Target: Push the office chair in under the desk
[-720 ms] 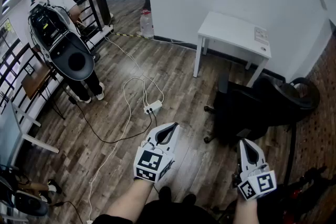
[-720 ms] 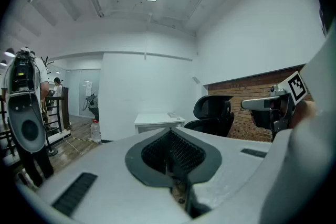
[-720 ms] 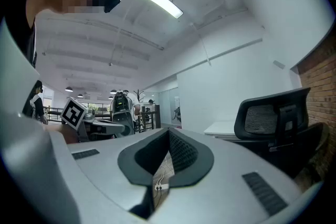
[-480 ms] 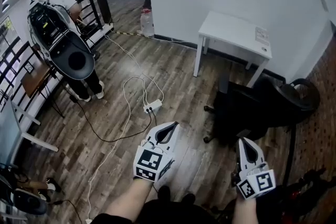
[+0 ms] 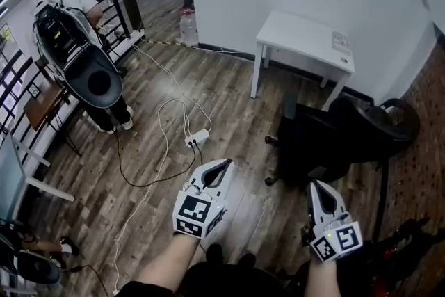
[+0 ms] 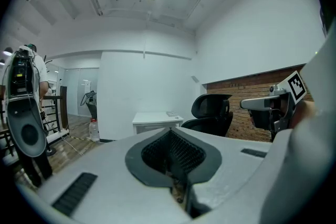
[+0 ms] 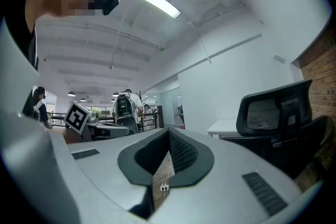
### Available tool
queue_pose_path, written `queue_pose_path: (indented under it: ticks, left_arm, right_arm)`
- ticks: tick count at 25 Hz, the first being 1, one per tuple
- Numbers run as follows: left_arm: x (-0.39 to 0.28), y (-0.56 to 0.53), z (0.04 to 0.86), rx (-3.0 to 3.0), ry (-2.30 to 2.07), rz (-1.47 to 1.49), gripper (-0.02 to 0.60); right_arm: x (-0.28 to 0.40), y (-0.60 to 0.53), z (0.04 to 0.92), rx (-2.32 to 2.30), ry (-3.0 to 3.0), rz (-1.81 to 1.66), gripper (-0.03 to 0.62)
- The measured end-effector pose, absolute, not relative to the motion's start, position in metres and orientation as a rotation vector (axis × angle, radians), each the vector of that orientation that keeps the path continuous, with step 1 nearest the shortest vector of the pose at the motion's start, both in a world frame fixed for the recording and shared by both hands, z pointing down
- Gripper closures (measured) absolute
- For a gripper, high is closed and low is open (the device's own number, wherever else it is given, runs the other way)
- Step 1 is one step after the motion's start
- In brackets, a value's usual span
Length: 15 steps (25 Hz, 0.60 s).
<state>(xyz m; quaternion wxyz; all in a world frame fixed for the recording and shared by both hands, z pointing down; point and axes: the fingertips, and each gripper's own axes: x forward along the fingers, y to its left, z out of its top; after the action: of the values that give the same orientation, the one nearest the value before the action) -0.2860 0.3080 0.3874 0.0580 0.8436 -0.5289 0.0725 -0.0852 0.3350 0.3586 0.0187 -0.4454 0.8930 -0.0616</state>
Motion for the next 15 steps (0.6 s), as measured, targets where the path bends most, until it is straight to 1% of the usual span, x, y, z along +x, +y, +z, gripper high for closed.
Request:
queue_pose_path:
  ticks: [10, 15]
  left_arm:
    - [-0.208, 0.309, 0.386, 2.574, -1.614, 0.201, 0.572]
    - [-0.186, 0.292, 0.399, 2.561, -1.603, 0.225, 0.572]
  right_arm:
    - [-0.005, 0.337, 0.362, -1.353, 2.765, -0.225, 0.591]
    - [0.018, 0.319, 0.376, -1.358, 2.772, -0.266, 0.591]
